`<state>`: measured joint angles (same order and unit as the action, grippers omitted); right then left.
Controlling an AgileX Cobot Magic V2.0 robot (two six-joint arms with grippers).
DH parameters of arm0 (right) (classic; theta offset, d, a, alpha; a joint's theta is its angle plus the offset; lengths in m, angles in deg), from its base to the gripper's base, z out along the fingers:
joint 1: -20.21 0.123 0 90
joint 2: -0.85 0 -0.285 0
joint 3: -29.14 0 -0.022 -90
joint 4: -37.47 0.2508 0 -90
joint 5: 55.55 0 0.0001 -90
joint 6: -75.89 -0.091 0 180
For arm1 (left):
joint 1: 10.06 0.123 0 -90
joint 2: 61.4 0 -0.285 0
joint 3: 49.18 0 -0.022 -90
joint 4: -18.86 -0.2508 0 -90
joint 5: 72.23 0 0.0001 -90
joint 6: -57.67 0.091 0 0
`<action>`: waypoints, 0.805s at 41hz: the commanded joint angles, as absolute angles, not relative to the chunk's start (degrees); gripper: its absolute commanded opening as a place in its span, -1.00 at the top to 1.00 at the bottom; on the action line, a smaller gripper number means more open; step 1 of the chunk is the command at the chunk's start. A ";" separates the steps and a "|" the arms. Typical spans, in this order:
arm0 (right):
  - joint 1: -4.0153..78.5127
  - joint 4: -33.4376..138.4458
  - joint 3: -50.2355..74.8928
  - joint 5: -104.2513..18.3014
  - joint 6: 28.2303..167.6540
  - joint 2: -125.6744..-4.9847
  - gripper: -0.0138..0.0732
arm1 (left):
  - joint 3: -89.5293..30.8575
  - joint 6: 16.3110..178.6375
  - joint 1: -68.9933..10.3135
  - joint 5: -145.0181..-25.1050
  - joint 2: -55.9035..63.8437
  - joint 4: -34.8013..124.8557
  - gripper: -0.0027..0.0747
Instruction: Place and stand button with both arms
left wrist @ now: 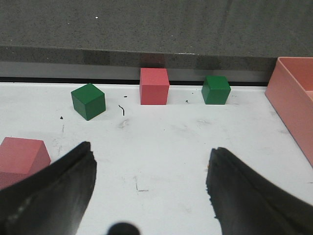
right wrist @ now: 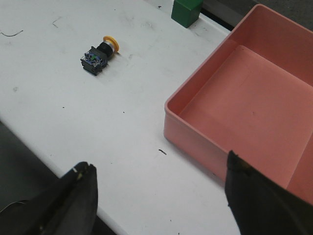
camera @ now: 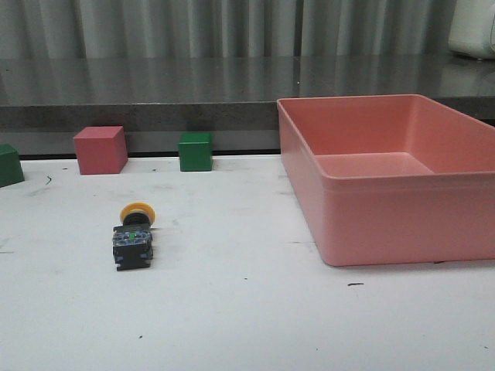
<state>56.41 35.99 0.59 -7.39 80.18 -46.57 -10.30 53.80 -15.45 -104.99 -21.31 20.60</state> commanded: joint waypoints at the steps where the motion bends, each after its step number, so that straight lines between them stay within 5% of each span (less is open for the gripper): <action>1: 56.17 35.84 -0.60 -12.30 80.84 -42.41 -0.61 | -12.13 53.57 -15.81 -100.79 -20.86 20.92 -0.29; 17: 56.17 35.84 -1.64 -11.28 80.84 -40.36 -0.61 | -15.69 55.18 -16.49 -108.79 -20.86 23.55 -0.29; 33: 56.17 35.84 -1.64 -11.28 80.84 -40.36 -0.61 | -21.44 62.29 -28.44 -113.82 -8.21 24.54 -0.29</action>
<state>56.41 35.99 -2.90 -7.54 80.18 -40.33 -18.30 63.47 -27.48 -116.37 -11.63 24.53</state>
